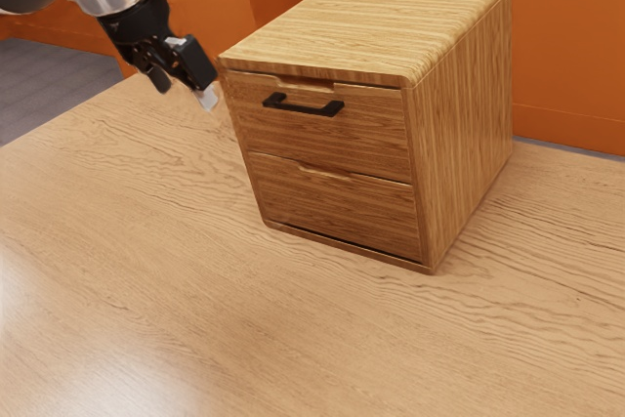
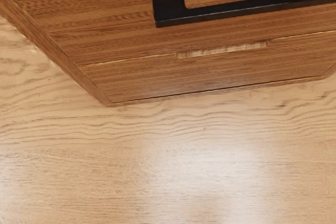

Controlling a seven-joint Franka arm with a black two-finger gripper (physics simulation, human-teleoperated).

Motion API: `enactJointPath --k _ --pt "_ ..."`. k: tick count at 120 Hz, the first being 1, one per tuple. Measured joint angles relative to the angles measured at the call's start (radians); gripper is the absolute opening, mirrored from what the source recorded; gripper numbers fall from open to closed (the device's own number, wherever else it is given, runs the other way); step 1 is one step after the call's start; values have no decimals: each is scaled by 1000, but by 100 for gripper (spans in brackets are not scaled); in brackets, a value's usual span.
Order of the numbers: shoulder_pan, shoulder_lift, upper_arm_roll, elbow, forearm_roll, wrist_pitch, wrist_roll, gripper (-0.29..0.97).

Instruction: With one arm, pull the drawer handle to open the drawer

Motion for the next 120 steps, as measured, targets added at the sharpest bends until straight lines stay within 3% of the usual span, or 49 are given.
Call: enactJointPath --k 9,17,43,59,72,79,103,120 --pt "149 -13 -30 112 30 -22 33 66" --pt "268 -4 -70 99 28 -51 61 66" --pt "386 44 -197 52 -12 -130 320 66" --pt "387 -44 -288 -157 5 -43 456 66" --pt "180 -64 -416 -227 89 62 547 66" --pt "121 -53 -445 -234 128 116 589 66" --pt "183 -38 -444 -216 223 217 712 66" --pt "183 -4 -505 -177 273 176 778 66"
